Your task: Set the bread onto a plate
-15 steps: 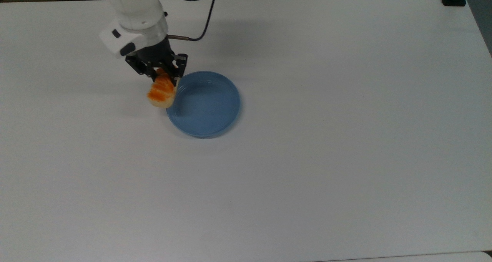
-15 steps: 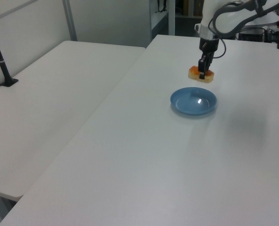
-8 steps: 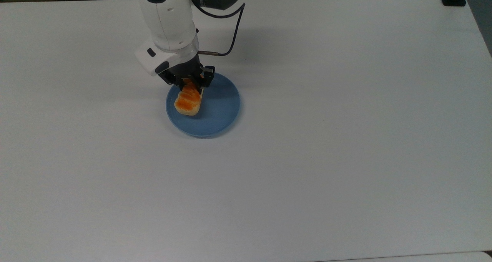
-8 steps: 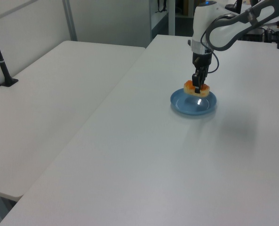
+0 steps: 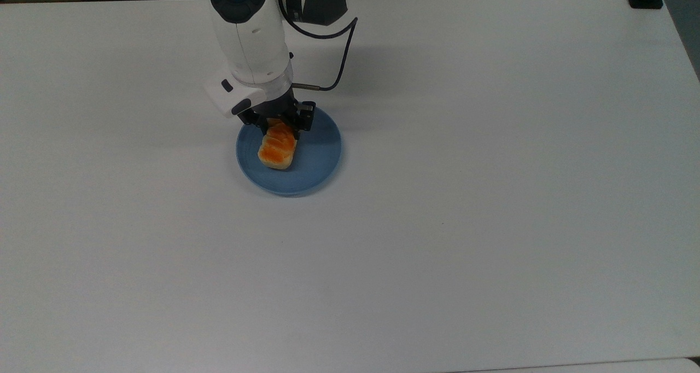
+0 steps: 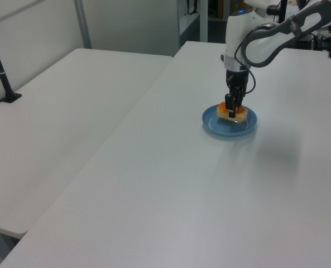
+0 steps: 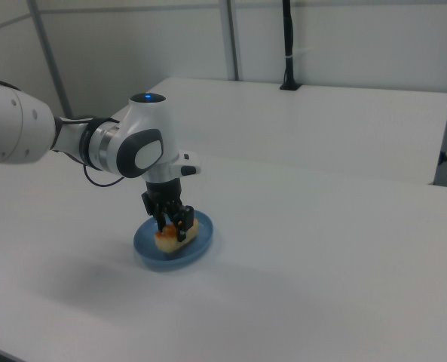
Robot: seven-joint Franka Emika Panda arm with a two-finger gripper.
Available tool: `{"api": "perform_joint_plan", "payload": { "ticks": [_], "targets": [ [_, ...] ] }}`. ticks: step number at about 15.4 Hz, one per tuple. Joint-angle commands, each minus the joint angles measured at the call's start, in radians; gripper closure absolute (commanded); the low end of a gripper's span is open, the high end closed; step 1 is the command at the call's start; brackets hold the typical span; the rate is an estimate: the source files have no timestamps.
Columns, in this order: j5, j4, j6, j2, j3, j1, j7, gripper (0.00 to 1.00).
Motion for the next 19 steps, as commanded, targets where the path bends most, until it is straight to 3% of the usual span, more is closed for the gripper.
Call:
{"api": "perform_joint_plan", "payload": {
  "ticks": [1,5,7,10,14,17,19],
  "targets": [
    [-0.012,0.015,0.010,0.004,-0.004,0.010,0.053,0.00],
    [-0.012,0.033,-0.007,-0.017,-0.004,0.007,0.053,0.00],
    [-0.011,0.042,-0.048,-0.076,-0.009,0.000,0.052,0.00],
    [-0.014,0.184,-0.296,-0.149,-0.030,-0.011,0.032,0.00],
    [-0.014,0.424,-0.666,-0.204,-0.096,-0.002,-0.036,0.00],
    [-0.020,0.464,-0.736,-0.277,-0.144,0.042,-0.045,0.00],
    [-0.018,0.464,-0.748,-0.313,-0.248,0.143,-0.048,0.00]
  ]
}}
